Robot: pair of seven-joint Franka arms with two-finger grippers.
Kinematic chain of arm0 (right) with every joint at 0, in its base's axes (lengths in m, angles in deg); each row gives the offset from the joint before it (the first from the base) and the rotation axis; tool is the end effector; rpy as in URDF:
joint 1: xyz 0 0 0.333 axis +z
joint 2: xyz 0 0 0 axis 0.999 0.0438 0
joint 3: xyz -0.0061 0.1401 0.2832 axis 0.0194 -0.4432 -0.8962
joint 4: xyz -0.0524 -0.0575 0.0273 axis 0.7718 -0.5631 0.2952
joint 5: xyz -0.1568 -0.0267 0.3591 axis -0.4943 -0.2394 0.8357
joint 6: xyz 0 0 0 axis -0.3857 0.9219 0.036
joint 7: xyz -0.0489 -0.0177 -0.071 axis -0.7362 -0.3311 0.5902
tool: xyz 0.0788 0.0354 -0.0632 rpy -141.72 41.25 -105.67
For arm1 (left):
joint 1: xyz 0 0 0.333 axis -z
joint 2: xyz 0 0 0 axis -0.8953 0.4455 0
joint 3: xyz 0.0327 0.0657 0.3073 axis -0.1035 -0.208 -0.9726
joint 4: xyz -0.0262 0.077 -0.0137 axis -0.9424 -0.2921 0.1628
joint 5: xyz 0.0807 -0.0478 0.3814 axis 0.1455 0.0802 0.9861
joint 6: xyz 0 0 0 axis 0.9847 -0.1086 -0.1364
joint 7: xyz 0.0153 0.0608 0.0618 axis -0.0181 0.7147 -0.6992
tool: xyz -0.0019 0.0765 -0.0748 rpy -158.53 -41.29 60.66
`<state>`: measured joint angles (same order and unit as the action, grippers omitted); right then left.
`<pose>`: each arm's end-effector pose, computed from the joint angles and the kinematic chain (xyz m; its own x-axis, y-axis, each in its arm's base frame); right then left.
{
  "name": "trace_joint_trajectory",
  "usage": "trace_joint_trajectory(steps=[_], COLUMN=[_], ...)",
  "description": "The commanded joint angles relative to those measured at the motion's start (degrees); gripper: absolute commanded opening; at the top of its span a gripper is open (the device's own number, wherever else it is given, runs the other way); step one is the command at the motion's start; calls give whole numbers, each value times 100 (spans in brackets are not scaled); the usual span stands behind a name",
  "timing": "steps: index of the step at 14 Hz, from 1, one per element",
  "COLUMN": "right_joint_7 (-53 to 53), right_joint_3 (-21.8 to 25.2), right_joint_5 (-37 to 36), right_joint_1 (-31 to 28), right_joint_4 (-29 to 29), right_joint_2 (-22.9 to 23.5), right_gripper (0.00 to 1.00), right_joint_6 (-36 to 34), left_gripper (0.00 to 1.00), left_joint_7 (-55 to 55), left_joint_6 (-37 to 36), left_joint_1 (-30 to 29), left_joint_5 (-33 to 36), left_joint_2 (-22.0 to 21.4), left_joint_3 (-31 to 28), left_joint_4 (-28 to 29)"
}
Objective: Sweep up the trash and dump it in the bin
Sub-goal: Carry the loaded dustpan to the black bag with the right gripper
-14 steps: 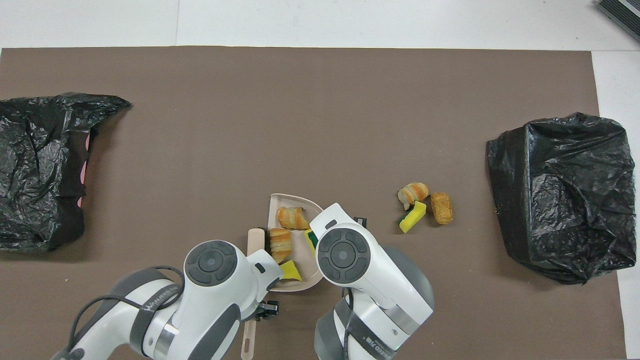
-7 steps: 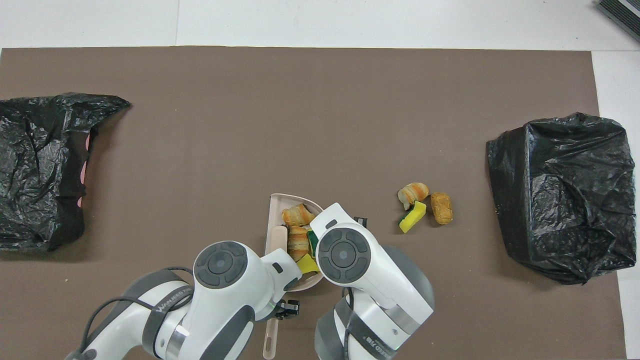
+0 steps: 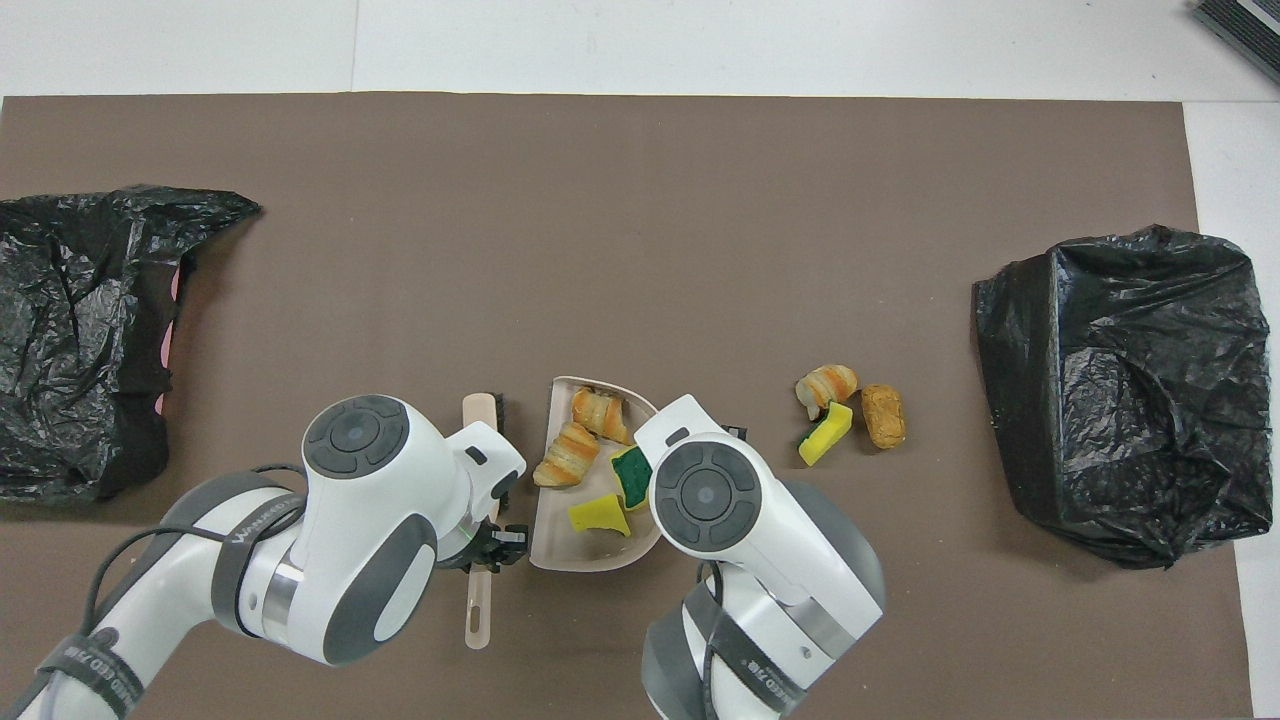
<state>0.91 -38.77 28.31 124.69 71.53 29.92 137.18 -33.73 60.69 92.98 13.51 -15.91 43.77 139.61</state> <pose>0.4494 0.2969 0.3770 0.2216 0.9581 -0.1816 0.9745 -0.2244 0.0049 0.4057 -0.2356 0.3440 0.9396 -0.0271 -0.3413 -0.0275 -0.9996 0.0035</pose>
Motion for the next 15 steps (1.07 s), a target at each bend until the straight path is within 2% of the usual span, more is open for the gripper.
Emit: trace_joint_trajectory(steps=[1, 4, 6, 10, 12, 15], right_joint_7=[6, 138, 339, 1094, 1445, 2551], right_joint_3=[-31, -31, 13, 39, 48, 66], right_joint_5=[22, 22, 22, 22, 22, 22], right_joint_1=[-378, -853, -1186, -2355, -2917, -4041], right_joint_4=[22, 22, 22, 13, 13, 13], right_joint_2=[-550, -1016, -1315, -1895, -1967, -1967], right_gripper=[0, 0, 0, 0, 0, 0], right_joint_6=[-439, -590, -730, -1011, -1126, -1100], left_gripper=[0, 0, 0, 0, 0, 0], left_joint_7=[-4, -48, -240, -759, -1232, -1524], left_joint_6=[-160, -151, -134, -186, -204, -29], left_joint_1=[-87, 70, 403, 1141, 1441, 1776], left_joint_5=[125, 117, 117, -119, -436, -929], left_joint_2=[1, -69, -139, -253, -306, -157], left_joint_3=[61, 87, 96, 114, 114, 123], left_joint_4=[-64, 15, 102, 103, 103, 103])
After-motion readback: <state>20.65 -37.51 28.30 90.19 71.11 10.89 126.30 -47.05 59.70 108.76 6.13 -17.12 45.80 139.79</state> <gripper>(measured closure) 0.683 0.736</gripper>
